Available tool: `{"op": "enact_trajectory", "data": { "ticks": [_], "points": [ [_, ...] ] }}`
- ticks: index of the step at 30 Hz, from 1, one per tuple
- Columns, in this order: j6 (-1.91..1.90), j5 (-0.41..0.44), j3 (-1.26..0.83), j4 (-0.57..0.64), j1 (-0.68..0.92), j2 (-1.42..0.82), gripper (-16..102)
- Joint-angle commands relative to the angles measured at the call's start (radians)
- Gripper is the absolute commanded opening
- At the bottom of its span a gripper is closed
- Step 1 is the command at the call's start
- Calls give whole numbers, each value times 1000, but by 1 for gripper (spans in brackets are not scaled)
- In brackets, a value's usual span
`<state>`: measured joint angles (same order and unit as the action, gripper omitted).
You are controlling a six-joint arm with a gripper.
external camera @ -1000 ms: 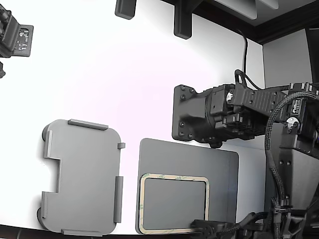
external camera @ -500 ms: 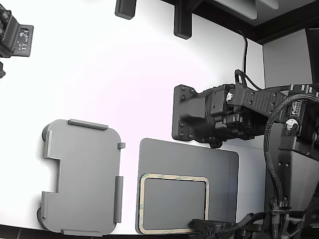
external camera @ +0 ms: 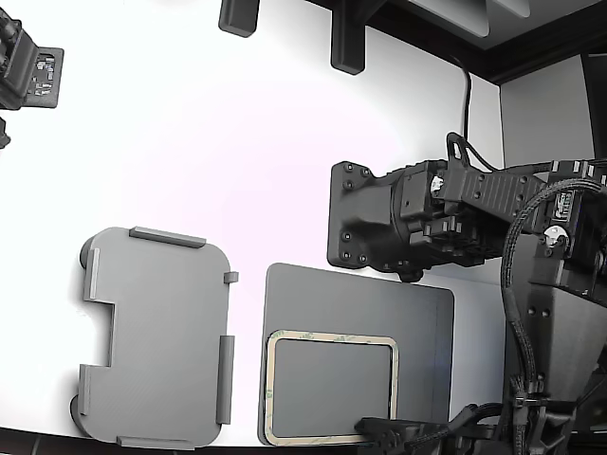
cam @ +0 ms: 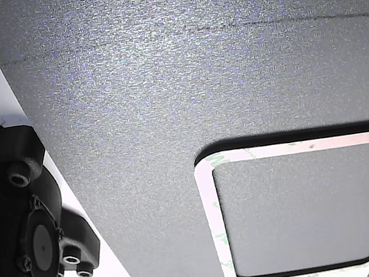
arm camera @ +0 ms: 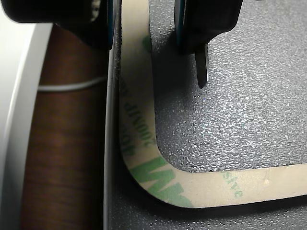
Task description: Grab top frame and put it into gray box.
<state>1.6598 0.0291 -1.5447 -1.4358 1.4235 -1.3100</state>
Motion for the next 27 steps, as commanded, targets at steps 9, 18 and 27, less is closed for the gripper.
{"op": "enact_trajectory", "data": {
  "ticks": [9, 18, 27],
  "points": [
    [5, -2, 5, 25, -9, -41, 31],
    [-18, -12, 17, 64, -9, -58, -10],
    [-359, 84, 213, -64, -12, -87, -10]
  ]
}}
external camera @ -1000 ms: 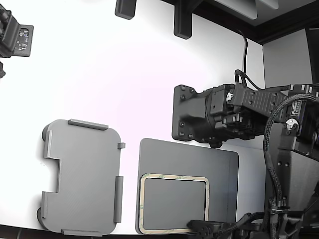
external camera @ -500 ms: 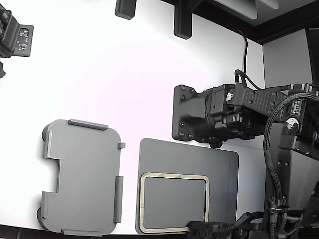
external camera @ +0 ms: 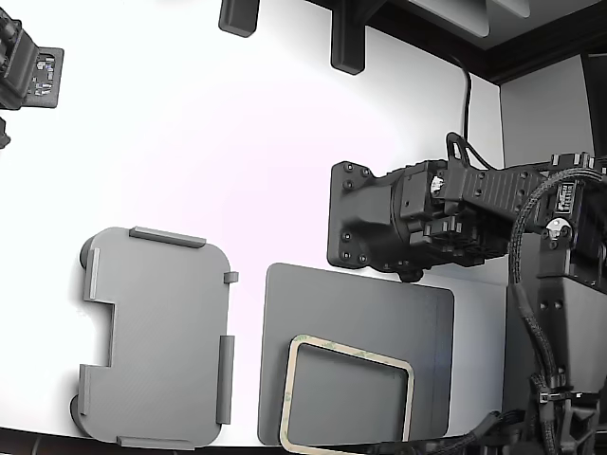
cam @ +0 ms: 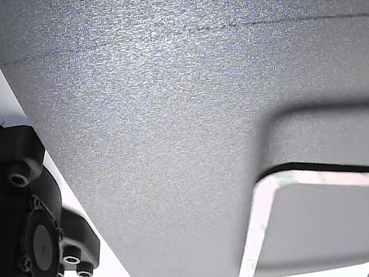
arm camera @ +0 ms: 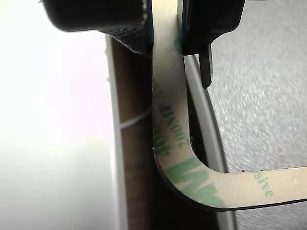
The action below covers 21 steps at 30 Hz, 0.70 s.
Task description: Grab top frame and put it into gray box.
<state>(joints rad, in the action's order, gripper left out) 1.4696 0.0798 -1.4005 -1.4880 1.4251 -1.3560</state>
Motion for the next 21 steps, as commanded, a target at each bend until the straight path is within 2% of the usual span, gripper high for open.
{"op": "enact_trajectory", "data": {
  "ticks": [1, 5, 7, 11, 15, 17, 21],
  "points": [
    [-239, 52, 95, -28, -18, -44, -10],
    [-545, 156, 181, -84, -38, -63, -10],
    [-696, 233, 192, -84, -51, -87, -11],
    [-1039, 327, 227, -106, -112, -115, -11],
    [-1416, 517, 264, -166, -149, -144, -12],
    [-1468, 534, 259, -166, -196, -169, -12],
    [-1427, 471, 276, -167, -321, -195, -12]
  ]
}}
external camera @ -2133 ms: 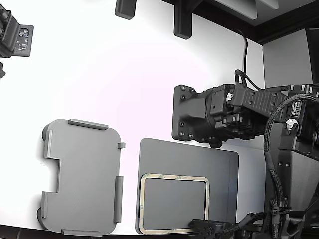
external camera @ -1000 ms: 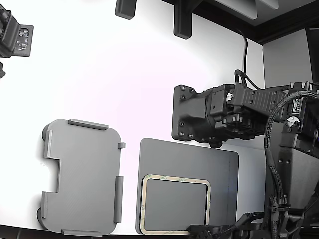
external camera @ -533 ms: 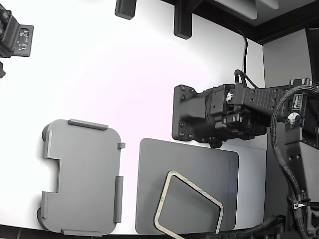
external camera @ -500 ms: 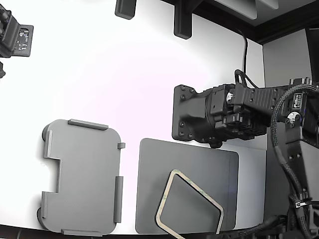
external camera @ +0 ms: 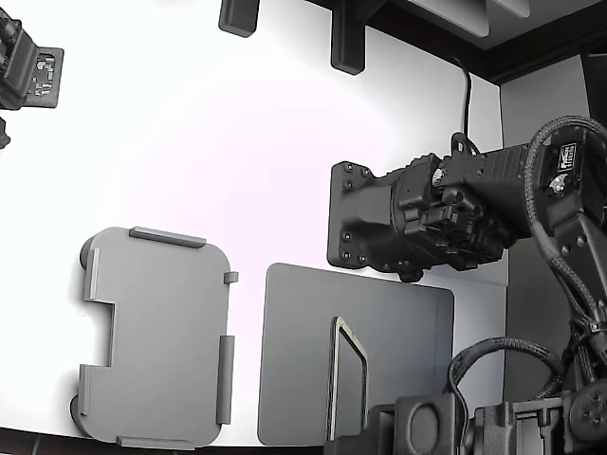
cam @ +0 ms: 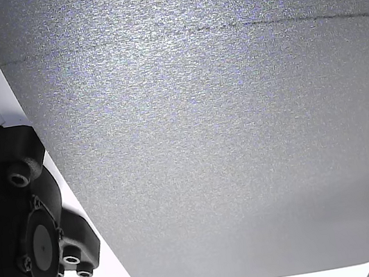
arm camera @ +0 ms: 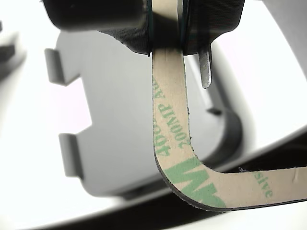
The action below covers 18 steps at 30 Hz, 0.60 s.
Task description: Grab top frame and put it into gray box.
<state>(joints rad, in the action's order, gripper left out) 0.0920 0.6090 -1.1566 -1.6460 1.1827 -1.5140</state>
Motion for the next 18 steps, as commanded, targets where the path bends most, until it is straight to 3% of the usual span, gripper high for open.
{"op": "enact_trajectory", "data": {
  "ticks": [1, 9, 12, 18],
  "points": [
    [-63, -48, 26, -8, -100, -51, -12],
    [-638, -3, 23, -6, -298, -118, -13],
    [-637, -94, 63, -9, -402, -87, -13],
    [-1362, -167, 43, -9, -518, -72, -13]
  ]
}}
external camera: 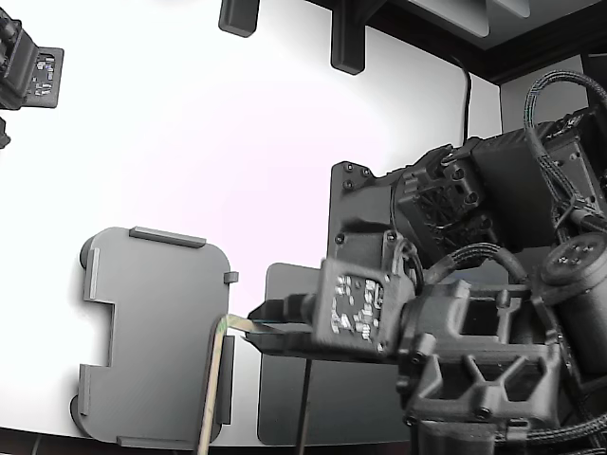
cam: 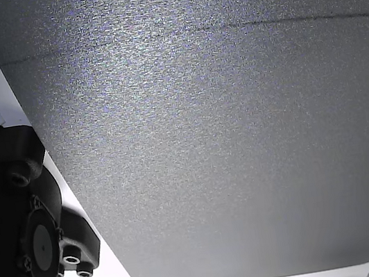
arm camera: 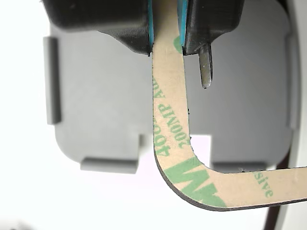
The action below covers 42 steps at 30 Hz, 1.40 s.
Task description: Grab top frame and put it into gray box.
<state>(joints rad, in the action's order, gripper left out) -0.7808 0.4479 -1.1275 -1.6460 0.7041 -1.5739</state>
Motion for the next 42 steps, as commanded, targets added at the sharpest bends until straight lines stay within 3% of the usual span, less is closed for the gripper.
{"op": "enact_trajectory", "data": {
  "ticks": [1, 7, 12, 17, 26, 42],
  "points": [
    [-561, -12, 15, -9, -49, -2, -13],
    [-991, 3, -28, -9, -86, 51, -13],
    [-1333, -149, -72, -9, -130, 46, -13],
    [-1450, -209, -117, -9, -144, 40, -13],
    [-1454, -310, -140, -11, -160, 118, -13],
    [-1394, -377, -156, -11, -178, 175, -13]
  ]
}}
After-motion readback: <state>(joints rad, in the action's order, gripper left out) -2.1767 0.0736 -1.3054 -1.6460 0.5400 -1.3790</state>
